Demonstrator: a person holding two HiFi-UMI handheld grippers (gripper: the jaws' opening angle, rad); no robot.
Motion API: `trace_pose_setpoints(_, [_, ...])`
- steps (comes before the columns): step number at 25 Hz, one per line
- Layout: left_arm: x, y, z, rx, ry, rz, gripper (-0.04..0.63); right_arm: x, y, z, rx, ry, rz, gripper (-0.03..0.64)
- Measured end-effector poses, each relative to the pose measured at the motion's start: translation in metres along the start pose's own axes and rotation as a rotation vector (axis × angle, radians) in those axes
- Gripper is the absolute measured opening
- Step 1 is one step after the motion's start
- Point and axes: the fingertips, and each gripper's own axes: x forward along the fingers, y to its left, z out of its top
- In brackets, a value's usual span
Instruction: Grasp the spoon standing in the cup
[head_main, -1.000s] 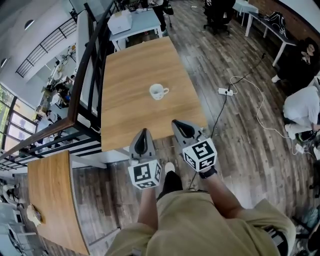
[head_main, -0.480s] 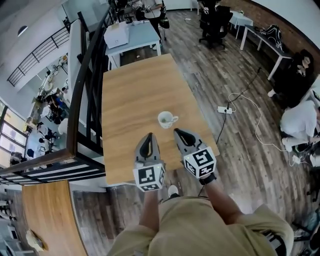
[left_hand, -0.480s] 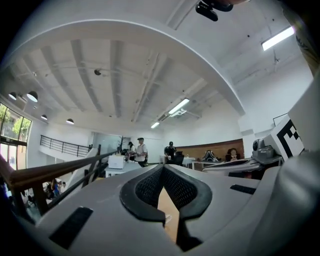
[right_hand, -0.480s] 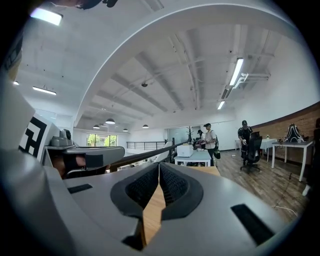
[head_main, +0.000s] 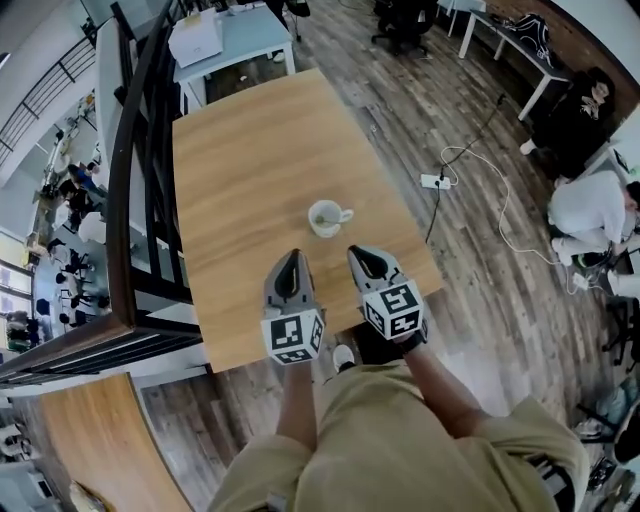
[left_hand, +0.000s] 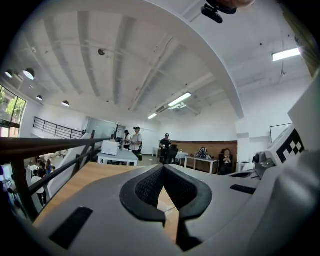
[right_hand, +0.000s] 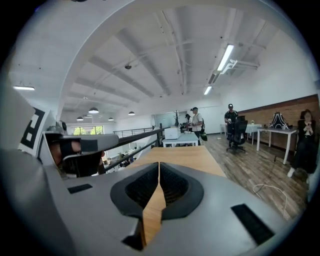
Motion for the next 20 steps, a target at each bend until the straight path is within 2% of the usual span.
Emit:
trace_pose_setpoints(4, [0.025, 0.012, -0.026, -0.021, 0.036, -0.016, 0.002, 0.024, -0.020, -0.047, 0.035, 0.072, -0.042, 0.015])
trace_pose_setpoints(8, [0.053, 0.021, -0.041, -0.033, 0.047, -0.021, 0.002, 0.054, -0.039, -0.082, 0.102, 0.129, -0.035, 0.015])
trace_pose_setpoints(17, [0.094, 0.031, -0.075, -0.051, 0.114, -0.004, 0.002, 0.111, -0.070, -0.132, 0.223, 0.183, -0.029, 0.018])
trace_pose_setpoints(18, [0.099, 0.032, -0.078, -0.052, 0.121, 0.000, 0.002, 0.117, -0.074, -0.136, 0.237, 0.190, -0.030, 0.031])
trace_pose_setpoints(20, [0.108, 0.034, -0.084, -0.058, 0.134, 0.008, 0.002, 0.129, -0.079, -0.144, 0.270, 0.198, -0.031, 0.109])
